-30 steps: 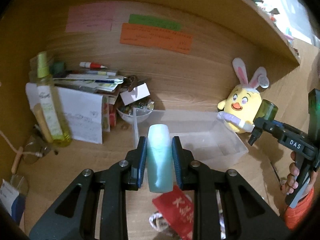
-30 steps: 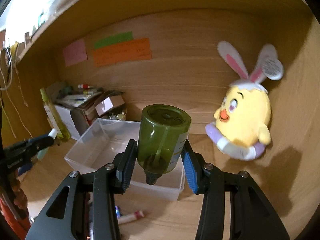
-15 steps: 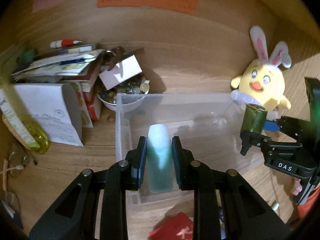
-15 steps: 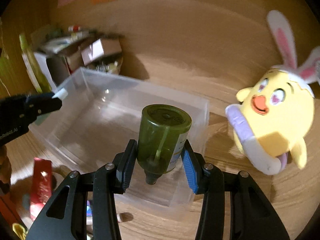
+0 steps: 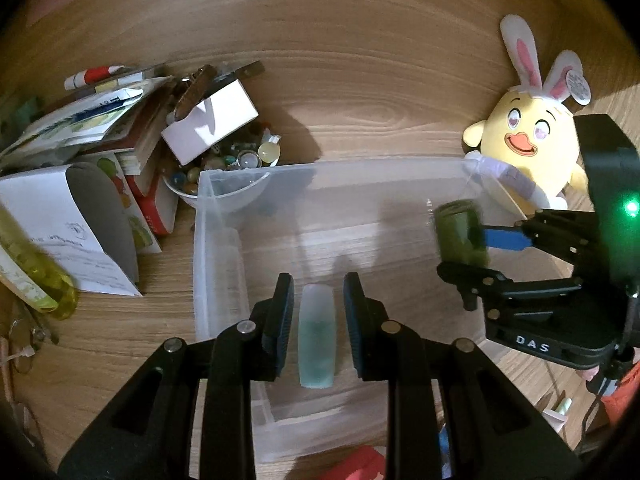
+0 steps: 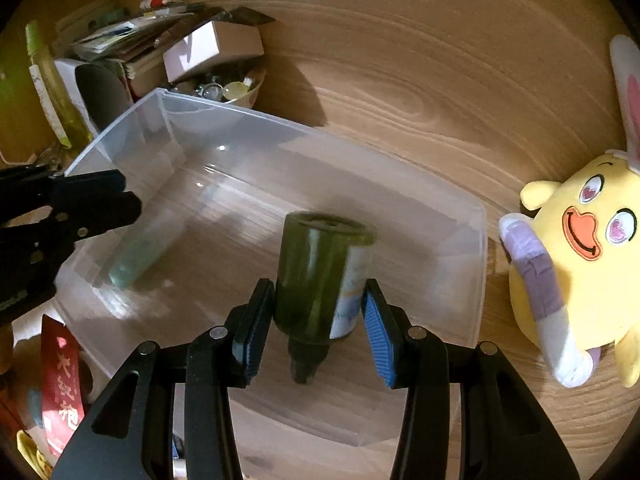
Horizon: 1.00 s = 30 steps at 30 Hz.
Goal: Organize objects
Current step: 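Carry both items into the clear plastic box and open both tools, then grasp the blue tape roll with the left tool while the right tool grasps the white glue stick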
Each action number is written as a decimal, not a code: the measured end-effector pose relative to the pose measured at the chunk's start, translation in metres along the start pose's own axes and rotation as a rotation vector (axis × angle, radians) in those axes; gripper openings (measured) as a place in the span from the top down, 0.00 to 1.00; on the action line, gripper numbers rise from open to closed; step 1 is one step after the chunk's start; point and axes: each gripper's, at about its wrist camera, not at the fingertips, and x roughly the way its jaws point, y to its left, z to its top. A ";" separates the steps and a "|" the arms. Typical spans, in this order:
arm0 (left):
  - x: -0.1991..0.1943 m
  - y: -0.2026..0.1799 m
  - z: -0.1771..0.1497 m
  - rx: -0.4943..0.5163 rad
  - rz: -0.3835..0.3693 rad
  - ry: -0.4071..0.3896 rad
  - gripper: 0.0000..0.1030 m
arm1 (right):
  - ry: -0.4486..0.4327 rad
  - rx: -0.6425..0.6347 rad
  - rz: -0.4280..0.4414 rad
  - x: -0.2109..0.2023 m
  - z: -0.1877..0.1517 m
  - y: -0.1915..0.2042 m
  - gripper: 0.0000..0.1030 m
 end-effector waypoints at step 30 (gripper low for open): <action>-0.131 -0.014 -0.114 0.037 0.081 -0.183 0.04 | -0.351 0.153 0.037 -0.152 -0.140 0.019 0.06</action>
